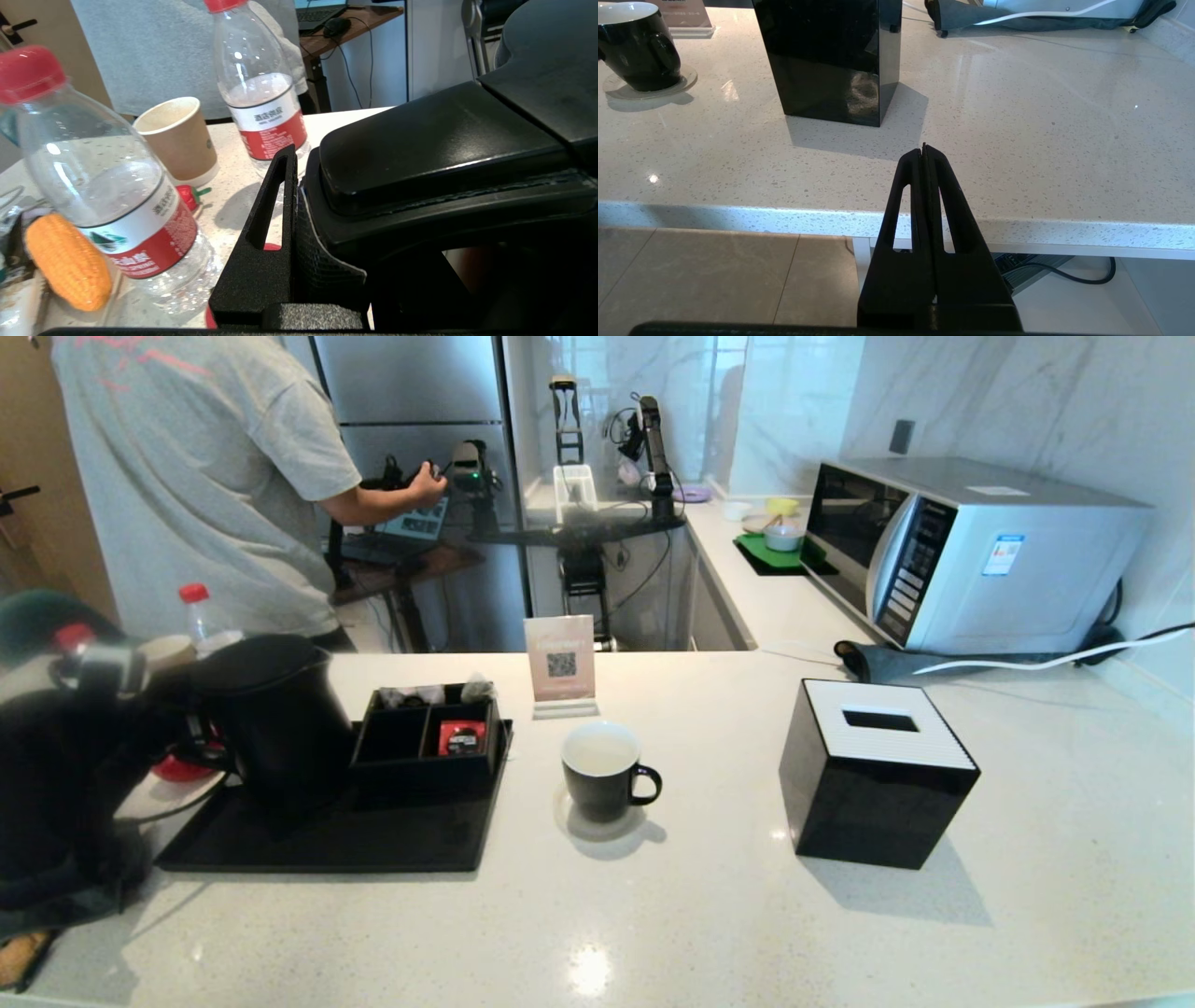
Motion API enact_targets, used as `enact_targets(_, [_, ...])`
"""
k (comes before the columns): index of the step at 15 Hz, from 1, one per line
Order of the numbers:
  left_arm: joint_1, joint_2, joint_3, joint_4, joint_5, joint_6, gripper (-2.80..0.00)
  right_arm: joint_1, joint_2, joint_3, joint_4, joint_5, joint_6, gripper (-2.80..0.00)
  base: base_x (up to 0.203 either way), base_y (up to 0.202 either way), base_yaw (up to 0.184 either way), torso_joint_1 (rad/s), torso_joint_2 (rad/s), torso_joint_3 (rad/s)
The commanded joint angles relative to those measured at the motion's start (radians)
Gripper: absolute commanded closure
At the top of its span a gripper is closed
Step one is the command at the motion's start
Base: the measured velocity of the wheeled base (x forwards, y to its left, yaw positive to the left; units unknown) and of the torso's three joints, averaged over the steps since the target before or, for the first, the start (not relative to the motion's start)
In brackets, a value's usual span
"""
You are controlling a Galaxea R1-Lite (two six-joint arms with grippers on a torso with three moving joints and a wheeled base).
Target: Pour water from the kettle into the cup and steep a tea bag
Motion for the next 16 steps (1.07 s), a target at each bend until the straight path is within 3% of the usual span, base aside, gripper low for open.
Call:
enact_targets(1, [0.003,-0.031,0.017,-0.052,-0.002,-0.006,0.0,0.0,0.001,0.0,0.0,-0.001,-0.001,0.0,0.0,0.0,0.0,0.0,0.0,0.0])
enact_targets(16, [0.035,-0.206,0.176,-0.052,-0.003,-0.013,0.0,0.0,0.001,0.0,0.0,0.001,-0.001,0.0,0.0,0.0,0.0,0.0,0.0,0.0])
